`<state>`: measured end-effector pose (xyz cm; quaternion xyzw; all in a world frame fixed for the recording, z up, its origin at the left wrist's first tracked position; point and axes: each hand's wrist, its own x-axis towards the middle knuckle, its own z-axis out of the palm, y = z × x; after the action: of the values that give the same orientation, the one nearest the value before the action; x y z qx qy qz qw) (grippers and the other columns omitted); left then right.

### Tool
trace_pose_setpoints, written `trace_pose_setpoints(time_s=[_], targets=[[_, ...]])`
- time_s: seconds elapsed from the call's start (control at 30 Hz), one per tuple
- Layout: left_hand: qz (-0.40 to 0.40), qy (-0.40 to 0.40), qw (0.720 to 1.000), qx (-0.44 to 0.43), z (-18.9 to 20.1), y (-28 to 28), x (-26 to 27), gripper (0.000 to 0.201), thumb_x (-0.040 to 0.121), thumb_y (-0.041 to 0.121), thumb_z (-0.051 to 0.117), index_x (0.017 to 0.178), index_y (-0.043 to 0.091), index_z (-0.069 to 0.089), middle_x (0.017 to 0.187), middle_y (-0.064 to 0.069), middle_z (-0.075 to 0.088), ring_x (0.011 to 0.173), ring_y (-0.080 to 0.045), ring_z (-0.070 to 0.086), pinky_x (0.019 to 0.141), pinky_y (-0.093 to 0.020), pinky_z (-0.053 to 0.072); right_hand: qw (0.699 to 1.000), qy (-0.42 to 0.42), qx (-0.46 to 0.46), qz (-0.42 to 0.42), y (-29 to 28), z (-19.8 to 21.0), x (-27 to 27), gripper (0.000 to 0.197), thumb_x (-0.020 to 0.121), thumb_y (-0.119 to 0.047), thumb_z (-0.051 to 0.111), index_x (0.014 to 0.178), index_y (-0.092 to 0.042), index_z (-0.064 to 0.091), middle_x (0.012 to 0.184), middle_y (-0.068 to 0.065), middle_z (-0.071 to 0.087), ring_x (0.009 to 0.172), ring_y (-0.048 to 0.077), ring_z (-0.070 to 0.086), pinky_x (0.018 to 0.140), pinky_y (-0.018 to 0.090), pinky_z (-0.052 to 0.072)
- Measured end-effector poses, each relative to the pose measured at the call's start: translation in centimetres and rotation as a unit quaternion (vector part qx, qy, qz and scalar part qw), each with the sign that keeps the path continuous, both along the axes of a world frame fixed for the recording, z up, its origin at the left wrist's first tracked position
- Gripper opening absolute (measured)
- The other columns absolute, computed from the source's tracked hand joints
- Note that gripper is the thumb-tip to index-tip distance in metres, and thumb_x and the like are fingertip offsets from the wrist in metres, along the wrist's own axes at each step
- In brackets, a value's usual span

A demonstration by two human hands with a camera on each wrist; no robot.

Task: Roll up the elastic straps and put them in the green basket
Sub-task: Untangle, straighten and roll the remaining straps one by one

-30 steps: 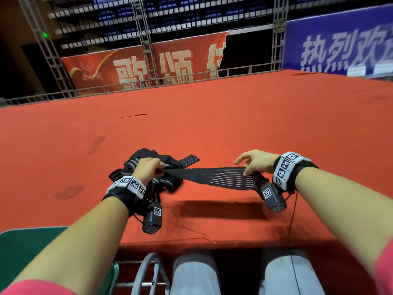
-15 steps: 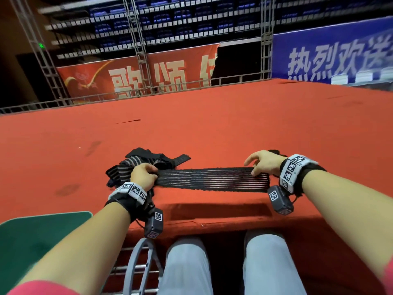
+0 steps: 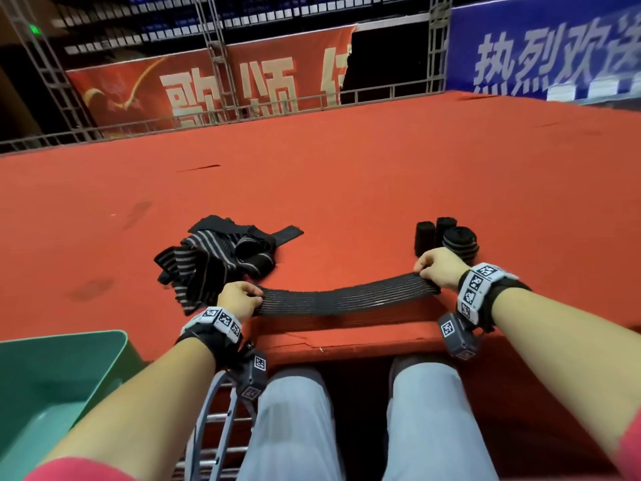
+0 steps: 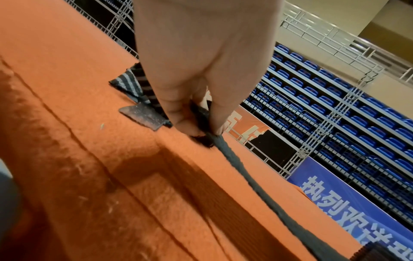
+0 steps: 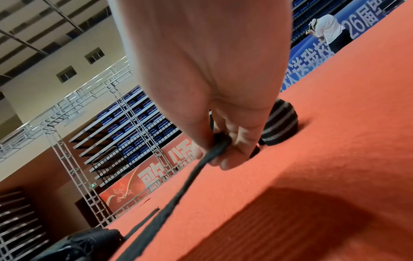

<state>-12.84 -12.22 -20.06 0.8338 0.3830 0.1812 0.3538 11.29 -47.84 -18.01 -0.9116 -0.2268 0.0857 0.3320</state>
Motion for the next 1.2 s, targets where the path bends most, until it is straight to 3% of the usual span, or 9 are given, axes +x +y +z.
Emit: trace_pose_setpoints(time_s=[0.1, 0.2, 0.3, 0.43, 0.7, 0.8, 0.93, 1.07, 1.2], targets=[[-0.009, 0.010, 1.000, 0.000, -0.8, -0.2, 0.6, 0.020, 0.079, 0.000, 0.076, 0.073, 0.018, 0.070, 0.079, -0.008, 0.067, 0.073, -0.022, 0.062, 0.076, -0.030, 0.055, 1.000, 0.012, -0.005, -0.024, 0.3, -1.3, 0.4, 0.035, 0.081, 0.007, 0.055, 0.070, -0.023, 0.068, 0.088, 0.002, 0.069, 0.086, 0.019, 0.064, 0.080, 0.031, 0.053], [-0.013, 0.027, 1.000, 0.000, -1.2, -0.3, 0.9, 0.019, 0.079, -0.001, 0.074, 0.076, 0.017, 0.070, 0.078, -0.006, 0.065, 0.073, -0.022, 0.061, 0.073, -0.028, 0.052, 1.000, 0.017, -0.022, -0.014, 0.4, -2.0, 0.4, 0.029, 0.078, 0.006, 0.059, 0.085, -0.020, 0.070, 0.094, 0.000, 0.068, 0.092, 0.017, 0.063, 0.084, 0.027, 0.050], [-0.012, 0.038, 0.999, 0.008, -1.5, -0.3, 1.1, 0.021, 0.080, 0.001, 0.074, 0.075, 0.021, 0.070, 0.080, -0.005, 0.067, 0.078, -0.022, 0.063, 0.080, -0.029, 0.053, 0.999, 0.025, -0.036, -0.008, 0.4, -2.5, 0.5, 0.034, 0.077, 0.007, 0.058, 0.095, -0.019, 0.072, 0.100, 0.002, 0.068, 0.095, 0.018, 0.064, 0.085, 0.027, 0.050], [-0.020, 0.057, 0.998, 0.036, -1.7, -0.4, 1.2, 0.014, 0.082, 0.002, 0.073, 0.089, 0.015, 0.076, 0.086, -0.003, 0.068, 0.084, -0.017, 0.061, 0.081, -0.021, 0.044, 0.998, 0.024, -0.050, -0.006, 0.3, -3.4, 0.8, 0.040, 0.078, 0.007, 0.058, 0.106, -0.017, 0.074, 0.106, 0.001, 0.069, 0.103, 0.019, 0.064, 0.091, 0.027, 0.049], [-0.033, 0.114, 0.991, 0.062, -1.9, -0.6, 1.3, 0.017, 0.082, 0.008, 0.072, 0.096, 0.019, 0.075, 0.089, 0.000, 0.064, 0.089, -0.017, 0.061, 0.081, -0.021, 0.044, 0.997, 0.046, -0.053, -0.022, 0.1, -3.8, 0.6, 0.031, 0.077, 0.002, 0.069, 0.094, -0.024, 0.069, 0.097, 0.001, 0.065, 0.091, 0.018, 0.060, 0.075, 0.023, 0.043], [-0.016, 0.117, 0.991, 0.064, -1.4, -0.6, 1.3, 0.015, 0.078, 0.014, 0.073, 0.086, 0.027, 0.074, 0.095, -0.001, 0.070, 0.097, -0.022, 0.066, 0.088, -0.028, 0.050, 0.998, 0.047, -0.039, -0.035, 0.4, -3.3, 0.4, 0.030, 0.078, -0.002, 0.067, 0.098, -0.025, 0.068, 0.102, 0.000, 0.062, 0.090, 0.020, 0.062, 0.072, 0.026, 0.046], [-0.002, 0.104, 0.993, 0.060, 0.1, -0.9, 1.4, 0.018, 0.078, 0.017, 0.072, 0.073, 0.033, 0.066, 0.100, 0.001, 0.069, 0.103, -0.024, 0.063, 0.091, -0.030, 0.050, 0.999, 0.031, -0.025, -0.014, 1.7, -1.7, 0.0, 0.028, 0.080, -0.005, 0.068, 0.103, -0.022, 0.070, 0.107, 0.002, 0.058, 0.099, 0.019, 0.059, 0.083, 0.027, 0.046], [-0.021, 0.085, 0.995, 0.056, 2.1, -0.6, 1.8, 0.022, 0.077, 0.011, 0.069, 0.078, 0.033, 0.068, 0.102, 0.002, 0.070, 0.101, -0.021, 0.065, 0.089, -0.028, 0.051, 0.999, 0.032, -0.003, 0.016, 4.7, 0.3, -0.6, 0.026, 0.079, -0.006, 0.072, 0.096, -0.025, 0.068, 0.105, 0.004, 0.062, 0.093, 0.019, 0.059, 0.080, 0.026, 0.046], [-0.057, 0.075, 0.993, 0.073, 4.5, 0.6, 2.7, 0.021, 0.080, 0.012, 0.069, 0.083, 0.033, 0.071, 0.103, 0.002, 0.073, 0.103, -0.019, 0.066, 0.095, -0.031, 0.051, 0.999, 0.026, 0.017, 0.041, 8.5, 2.4, -1.0, 0.027, 0.078, -0.007, 0.074, 0.094, -0.027, 0.070, 0.103, 0.003, 0.064, 0.096, 0.022, 0.062, 0.087, 0.031, 0.050]])
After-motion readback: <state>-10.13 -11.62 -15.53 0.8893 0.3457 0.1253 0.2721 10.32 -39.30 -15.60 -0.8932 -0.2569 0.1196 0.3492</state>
